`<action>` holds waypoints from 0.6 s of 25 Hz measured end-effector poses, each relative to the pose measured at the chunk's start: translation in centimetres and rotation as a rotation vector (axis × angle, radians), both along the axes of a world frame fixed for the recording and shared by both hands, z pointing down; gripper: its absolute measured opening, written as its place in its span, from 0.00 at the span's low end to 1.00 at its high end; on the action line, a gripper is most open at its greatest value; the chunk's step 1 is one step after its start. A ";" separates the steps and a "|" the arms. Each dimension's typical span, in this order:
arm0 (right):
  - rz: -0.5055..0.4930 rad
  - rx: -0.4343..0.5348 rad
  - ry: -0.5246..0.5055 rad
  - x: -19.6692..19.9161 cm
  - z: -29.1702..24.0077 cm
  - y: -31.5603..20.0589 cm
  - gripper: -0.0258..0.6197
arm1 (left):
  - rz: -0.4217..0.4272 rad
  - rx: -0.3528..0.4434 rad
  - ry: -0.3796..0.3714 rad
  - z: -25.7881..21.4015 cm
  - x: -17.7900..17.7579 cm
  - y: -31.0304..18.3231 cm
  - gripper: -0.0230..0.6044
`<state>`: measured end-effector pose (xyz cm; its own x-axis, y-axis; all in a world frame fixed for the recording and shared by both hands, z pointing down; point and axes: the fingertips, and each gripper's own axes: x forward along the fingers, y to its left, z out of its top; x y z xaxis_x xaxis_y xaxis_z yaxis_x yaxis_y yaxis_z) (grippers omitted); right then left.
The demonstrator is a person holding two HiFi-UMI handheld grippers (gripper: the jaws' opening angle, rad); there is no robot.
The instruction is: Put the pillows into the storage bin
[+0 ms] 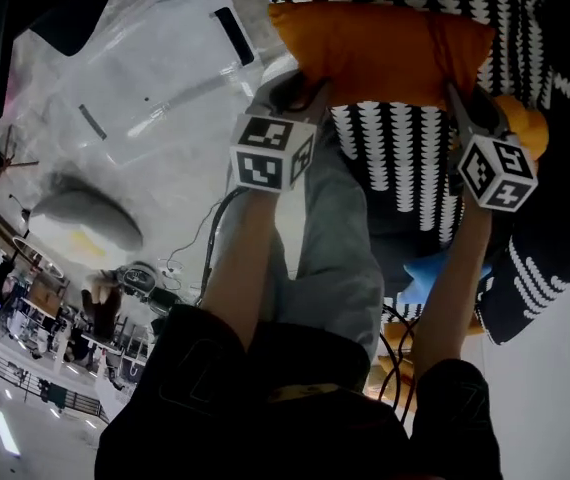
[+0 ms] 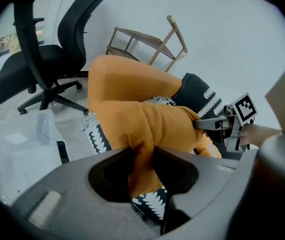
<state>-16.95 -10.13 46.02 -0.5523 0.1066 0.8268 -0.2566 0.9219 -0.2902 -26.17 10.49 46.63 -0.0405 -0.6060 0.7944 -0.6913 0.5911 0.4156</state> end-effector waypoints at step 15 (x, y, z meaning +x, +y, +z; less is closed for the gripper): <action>-0.282 -0.063 0.048 -10.6 1.1 25.8 0.26 | -0.297 -0.055 0.020 0.8 -5.1 27.8 0.27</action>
